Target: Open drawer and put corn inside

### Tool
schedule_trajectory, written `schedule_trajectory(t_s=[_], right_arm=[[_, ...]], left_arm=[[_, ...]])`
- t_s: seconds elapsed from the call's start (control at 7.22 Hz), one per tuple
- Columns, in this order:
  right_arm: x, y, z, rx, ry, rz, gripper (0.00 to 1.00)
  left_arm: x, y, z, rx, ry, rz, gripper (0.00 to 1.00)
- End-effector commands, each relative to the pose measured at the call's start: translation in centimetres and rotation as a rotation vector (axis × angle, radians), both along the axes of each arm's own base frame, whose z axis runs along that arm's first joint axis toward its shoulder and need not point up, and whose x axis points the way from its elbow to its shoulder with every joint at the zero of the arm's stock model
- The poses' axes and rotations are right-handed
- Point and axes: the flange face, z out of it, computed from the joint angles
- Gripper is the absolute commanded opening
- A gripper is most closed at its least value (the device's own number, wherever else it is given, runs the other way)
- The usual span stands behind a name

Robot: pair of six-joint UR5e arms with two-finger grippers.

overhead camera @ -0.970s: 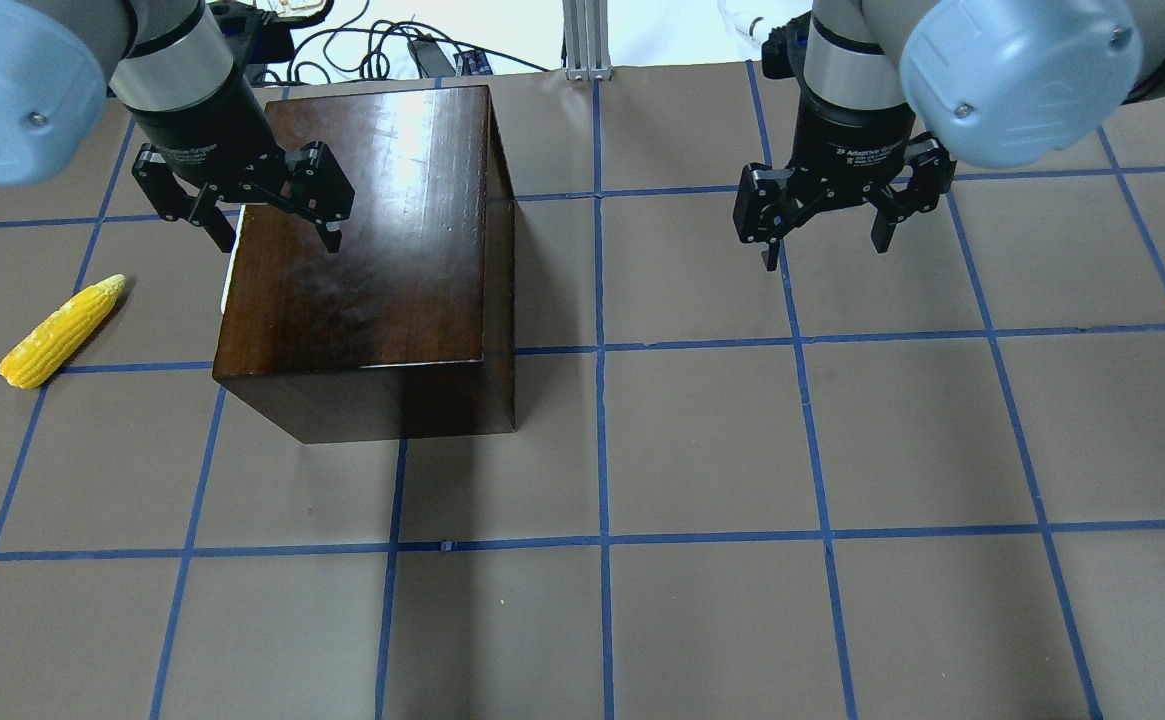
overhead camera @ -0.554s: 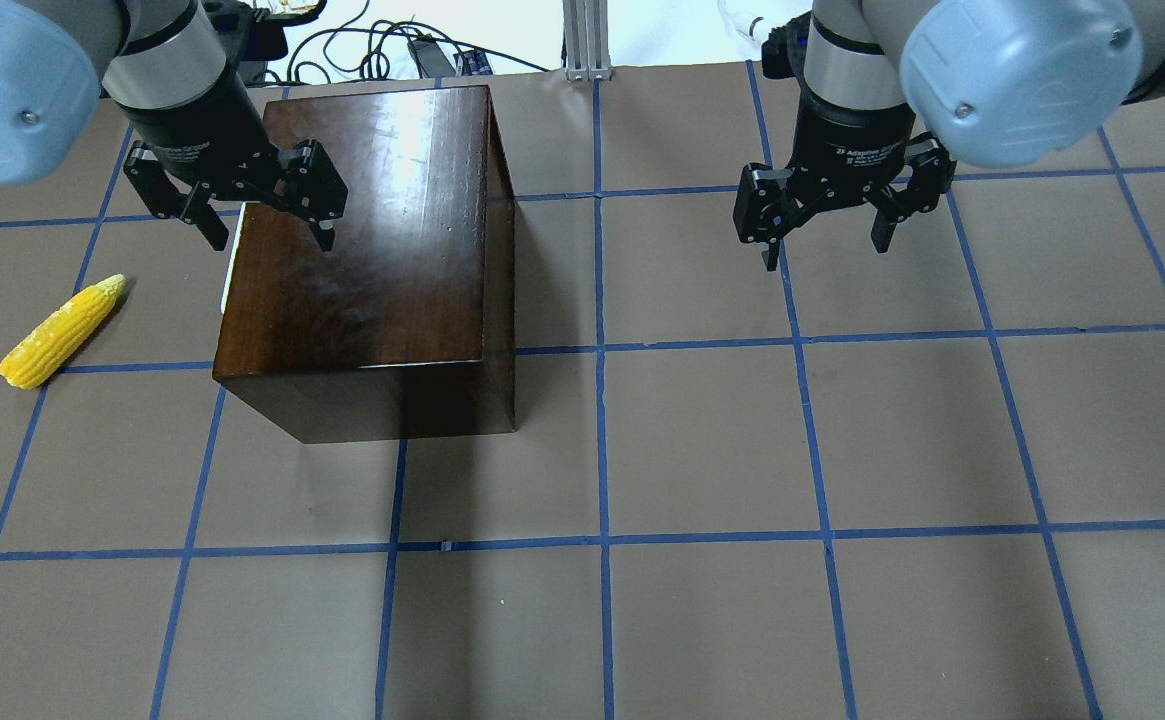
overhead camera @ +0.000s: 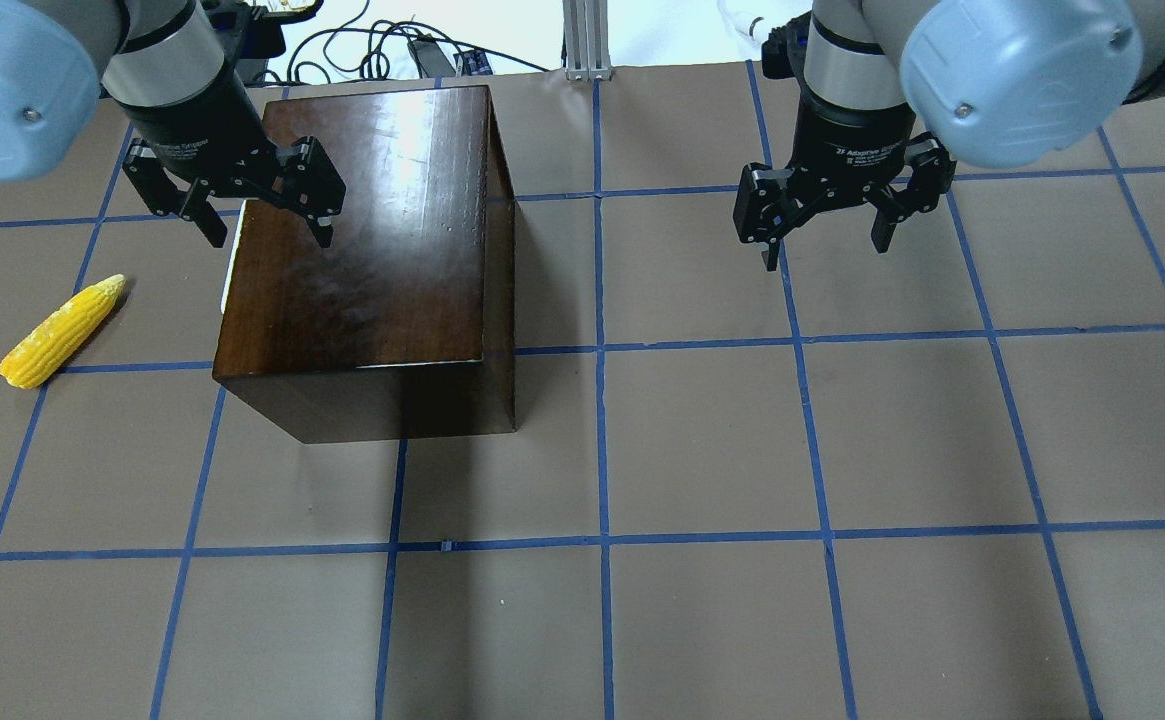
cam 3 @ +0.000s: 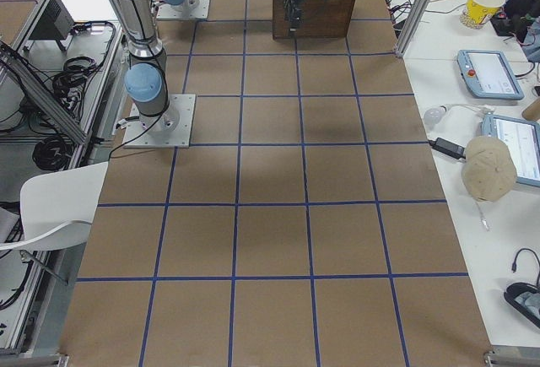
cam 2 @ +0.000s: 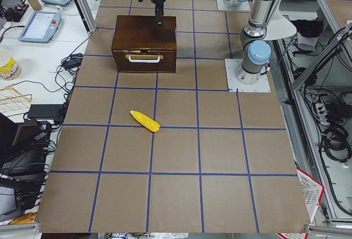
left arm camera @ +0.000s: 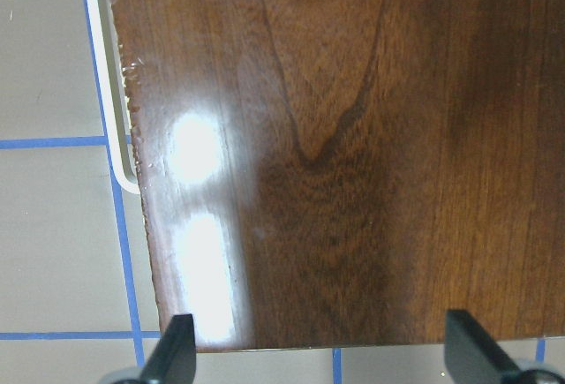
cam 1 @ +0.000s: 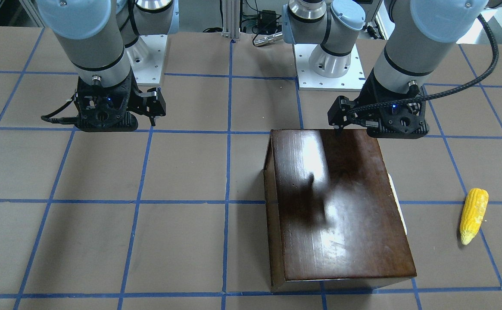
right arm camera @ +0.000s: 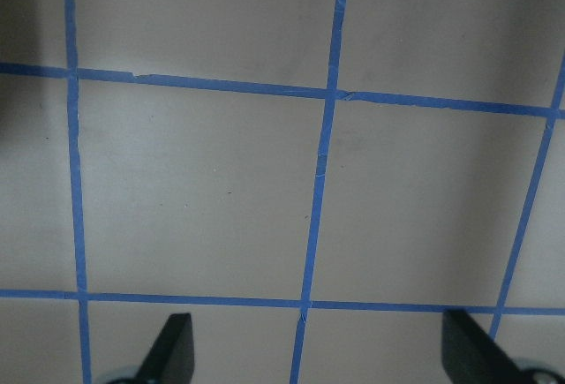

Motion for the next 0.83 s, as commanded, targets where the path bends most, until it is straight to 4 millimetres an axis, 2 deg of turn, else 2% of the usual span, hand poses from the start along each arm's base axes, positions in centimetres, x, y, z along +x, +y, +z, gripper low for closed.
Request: schedule_trajectory(t_s=[0.0, 0.28, 0.69], right_arm=[[0.0, 0.0, 0.0, 0.0, 0.0, 0.0, 1.0], [0.0, 0.0, 0.0, 0.0, 0.0, 0.0, 1.0], [0.0, 0.0, 0.0, 0.0, 0.0, 0.0, 1.0]], left_arm=[[0.1, 0.1, 1.2, -0.025, 0.003, 0.002, 1.0], [0.6, -0.3, 0.5, -0.019, 0.003, 0.008, 1.0], [3.6, -1.6, 0.5, -0.046, 0.011, 0.069, 1.0]])
